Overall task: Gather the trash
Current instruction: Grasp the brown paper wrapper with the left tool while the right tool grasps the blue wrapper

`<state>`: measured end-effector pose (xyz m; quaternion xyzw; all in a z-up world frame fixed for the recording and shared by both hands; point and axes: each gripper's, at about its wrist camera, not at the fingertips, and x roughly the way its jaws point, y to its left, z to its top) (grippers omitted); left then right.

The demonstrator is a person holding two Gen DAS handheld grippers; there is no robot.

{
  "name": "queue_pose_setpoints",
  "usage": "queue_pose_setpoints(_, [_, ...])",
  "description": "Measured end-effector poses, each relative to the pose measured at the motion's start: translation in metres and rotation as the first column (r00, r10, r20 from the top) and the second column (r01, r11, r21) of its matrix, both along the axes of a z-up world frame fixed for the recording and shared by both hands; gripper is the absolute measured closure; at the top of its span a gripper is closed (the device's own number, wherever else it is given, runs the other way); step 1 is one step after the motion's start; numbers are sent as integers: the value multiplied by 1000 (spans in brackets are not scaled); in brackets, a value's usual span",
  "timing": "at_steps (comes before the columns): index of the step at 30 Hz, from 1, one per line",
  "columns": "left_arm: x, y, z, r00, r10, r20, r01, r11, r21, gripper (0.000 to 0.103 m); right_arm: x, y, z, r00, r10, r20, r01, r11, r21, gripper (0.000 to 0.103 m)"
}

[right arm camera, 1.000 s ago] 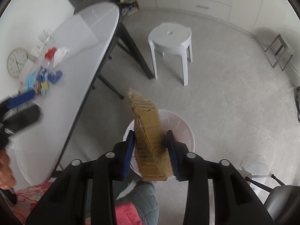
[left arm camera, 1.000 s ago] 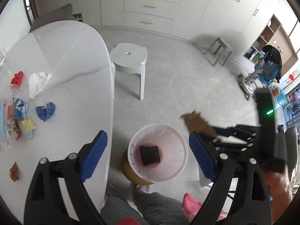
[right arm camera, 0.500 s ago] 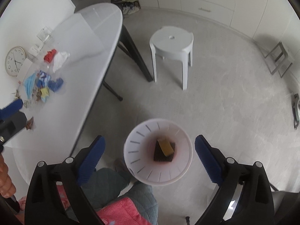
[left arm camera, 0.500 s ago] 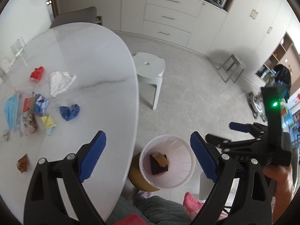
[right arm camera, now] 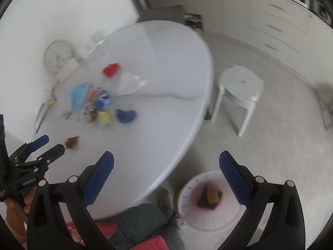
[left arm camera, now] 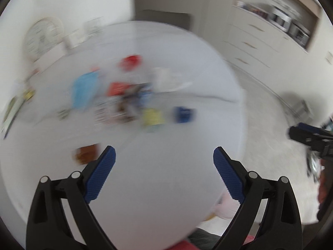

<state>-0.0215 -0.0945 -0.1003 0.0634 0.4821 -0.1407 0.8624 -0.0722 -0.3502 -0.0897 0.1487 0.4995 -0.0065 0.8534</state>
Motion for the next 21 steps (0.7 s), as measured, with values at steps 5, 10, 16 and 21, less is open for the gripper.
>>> queue_pose_setpoints(5, [27, 75, -11, 983, 182, -11, -182, 983, 39, 12, 50, 54, -3, 993, 115, -14, -115, 993, -9, 3])
queue_pose_setpoints(10, [51, 118, -19, 976, 219, -14, -218, 975, 52, 8, 101, 100, -11, 982, 189, -25, -190, 981, -34, 3])
queue_pose_setpoints(16, [67, 134, -50, 992, 112, -60, -106, 990, 89, 8, 140, 130, -26, 972, 229, -51, -232, 971, -61, 3])
queue_pose_setpoints(21, [80, 138, -91, 986, 74, -150, -64, 995, 71, 8, 156, 138, -44, 967, 235, -97, -243, 966, -83, 3])
